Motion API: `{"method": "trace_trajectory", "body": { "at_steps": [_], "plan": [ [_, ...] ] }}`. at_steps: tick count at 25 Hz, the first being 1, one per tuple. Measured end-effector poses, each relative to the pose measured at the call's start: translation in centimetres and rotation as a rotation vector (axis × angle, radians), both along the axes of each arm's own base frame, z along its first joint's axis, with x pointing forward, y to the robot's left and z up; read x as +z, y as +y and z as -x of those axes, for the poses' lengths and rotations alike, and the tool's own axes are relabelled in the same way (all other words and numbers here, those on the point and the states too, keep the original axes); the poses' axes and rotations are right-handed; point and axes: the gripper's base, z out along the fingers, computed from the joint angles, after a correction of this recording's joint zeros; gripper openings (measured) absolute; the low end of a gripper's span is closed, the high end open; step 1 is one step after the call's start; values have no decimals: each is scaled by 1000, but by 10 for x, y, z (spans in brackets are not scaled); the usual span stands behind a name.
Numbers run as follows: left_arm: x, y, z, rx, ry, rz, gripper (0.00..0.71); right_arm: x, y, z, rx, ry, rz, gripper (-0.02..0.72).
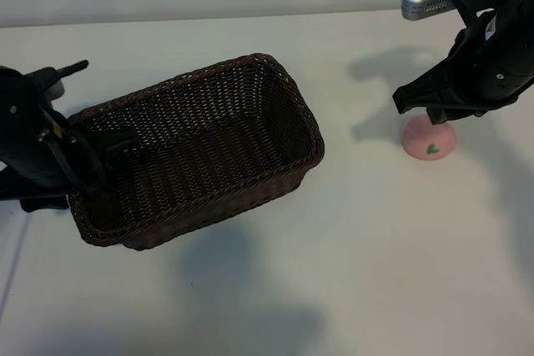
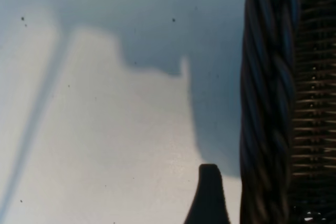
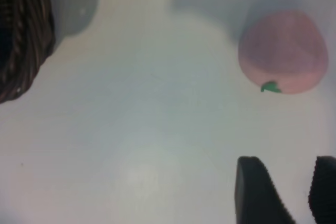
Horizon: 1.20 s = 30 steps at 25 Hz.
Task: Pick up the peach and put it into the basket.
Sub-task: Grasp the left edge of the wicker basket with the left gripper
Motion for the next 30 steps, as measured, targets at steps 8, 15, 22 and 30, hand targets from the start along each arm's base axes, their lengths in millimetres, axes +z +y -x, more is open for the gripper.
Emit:
{"method": "trace_trajectory", "body": {
  "at_steps": [8, 15, 22, 30],
  "plan": [
    [-16, -2, -6, -1, 37, -7, 588, -1, 0, 2, 1, 19, 6, 294],
    [-32, -5, -13, -14, 44, -6, 588, -1, -1, 2, 1, 22, 6, 295],
    [-36, 0, -20, 3, 6, 10, 584, -1, -1, 2, 1, 22, 6, 296],
    [-42, 4, -21, 0, 28, 1, 472, -1, -1, 2, 1, 22, 6, 296]
  ]
}}
